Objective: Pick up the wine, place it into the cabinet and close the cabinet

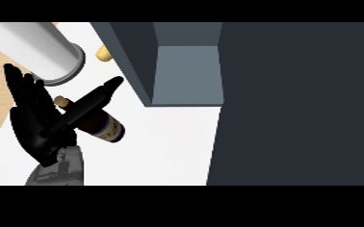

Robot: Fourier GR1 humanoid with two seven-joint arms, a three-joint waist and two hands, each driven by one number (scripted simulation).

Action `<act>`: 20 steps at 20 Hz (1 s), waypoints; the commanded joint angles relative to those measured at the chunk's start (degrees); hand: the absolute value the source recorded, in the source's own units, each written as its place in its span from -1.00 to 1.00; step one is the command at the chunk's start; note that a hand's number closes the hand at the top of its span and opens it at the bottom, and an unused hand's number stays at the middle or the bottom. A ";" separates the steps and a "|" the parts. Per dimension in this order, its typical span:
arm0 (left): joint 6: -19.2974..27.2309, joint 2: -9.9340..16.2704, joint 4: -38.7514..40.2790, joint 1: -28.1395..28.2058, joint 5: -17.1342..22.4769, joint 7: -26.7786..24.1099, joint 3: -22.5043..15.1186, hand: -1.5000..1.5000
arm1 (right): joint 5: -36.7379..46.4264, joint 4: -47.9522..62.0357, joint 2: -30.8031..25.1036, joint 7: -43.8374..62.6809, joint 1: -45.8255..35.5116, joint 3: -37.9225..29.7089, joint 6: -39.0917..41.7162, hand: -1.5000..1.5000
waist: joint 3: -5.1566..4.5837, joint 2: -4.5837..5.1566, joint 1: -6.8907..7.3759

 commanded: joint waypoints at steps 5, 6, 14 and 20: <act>4.97 -0.33 -2.52 10.53 6.45 -6.62 -2.59 -1.00 | -4.54 -8.14 -0.78 7.88 -0.88 -2.41 -1.97 -1.00 | -0.01 -0.23 0.17; 4.67 0.11 2.76 8.96 11.11 -11.32 -0.41 -1.00 | -3.13 -8.47 0.03 6.75 -0.74 -0.74 -2.17 -1.00 | -0.05 -0.07 -0.08; 8.66 -0.34 7.94 10.18 19.46 -22.23 -2.78 -1.00 | -6.01 -7.02 -1.16 7.41 -2.70 -3.27 -1.03 -1.00 | 0.01 -0.02 -0.08; 6.95 -0.34 11.18 16.45 31.96 -34.57 -2.88 -1.00 | -4.34 -8.13 -0.77 9.30 -3.76 -1.07 -2.38 -1.00 | -0.06 -0.12 -0.06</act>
